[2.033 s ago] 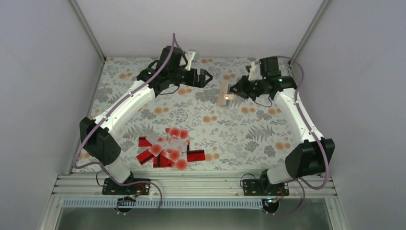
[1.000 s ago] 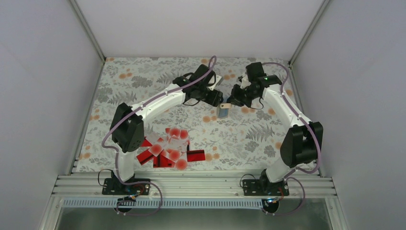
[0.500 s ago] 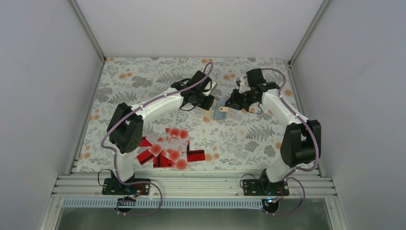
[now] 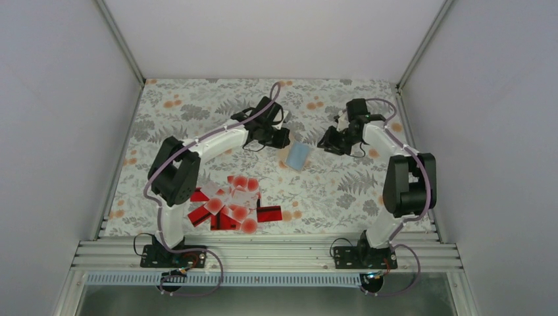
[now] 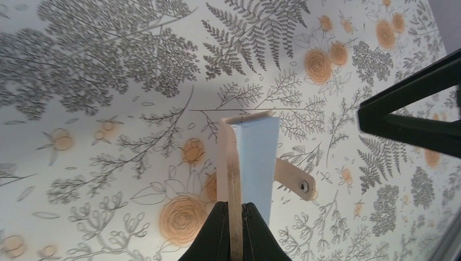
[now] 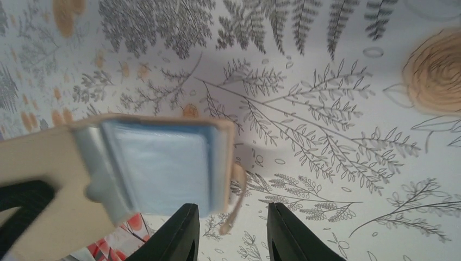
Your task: Put the credit cards into the card holder
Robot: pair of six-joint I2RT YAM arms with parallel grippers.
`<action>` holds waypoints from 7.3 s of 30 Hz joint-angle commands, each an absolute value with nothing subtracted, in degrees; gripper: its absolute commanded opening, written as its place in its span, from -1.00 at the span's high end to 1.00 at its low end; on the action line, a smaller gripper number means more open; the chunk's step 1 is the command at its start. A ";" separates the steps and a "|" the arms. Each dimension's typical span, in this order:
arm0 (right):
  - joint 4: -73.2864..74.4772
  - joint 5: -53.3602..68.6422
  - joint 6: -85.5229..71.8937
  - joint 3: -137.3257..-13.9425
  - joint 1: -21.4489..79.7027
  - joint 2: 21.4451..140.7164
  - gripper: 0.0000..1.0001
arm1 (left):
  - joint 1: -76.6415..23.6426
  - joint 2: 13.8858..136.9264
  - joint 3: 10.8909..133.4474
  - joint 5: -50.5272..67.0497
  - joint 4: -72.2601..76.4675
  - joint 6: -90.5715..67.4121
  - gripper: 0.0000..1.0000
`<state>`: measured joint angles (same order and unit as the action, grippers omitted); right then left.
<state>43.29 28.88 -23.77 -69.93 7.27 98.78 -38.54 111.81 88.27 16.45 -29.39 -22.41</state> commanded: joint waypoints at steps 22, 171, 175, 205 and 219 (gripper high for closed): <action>25.36 42.22 -31.47 -58.52 12.67 97.40 0.42 | -34.24 117.41 78.22 35.07 -17.49 -35.69 0.95; 31.72 45.13 -10.88 -75.11 44.31 121.16 -0.42 | -35.55 90.38 44.94 12.38 -41.98 -27.48 0.73; 33.64 45.39 -10.26 -73.41 44.65 120.69 -0.41 | -35.60 90.96 45.16 11.31 -40.70 -27.40 0.73; 32.81 47.22 -15.98 -72.28 43.40 120.06 -0.40 | -37.25 87.20 46.07 12.36 -43.10 -29.11 0.67; 25.49 58.51 -17.43 -69.18 42.19 120.47 -0.37 | -37.27 94.02 42.99 13.72 -36.61 -28.03 0.72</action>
<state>27.33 56.47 -16.67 -70.61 42.24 118.50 -36.75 89.14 46.24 13.15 -42.37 -28.69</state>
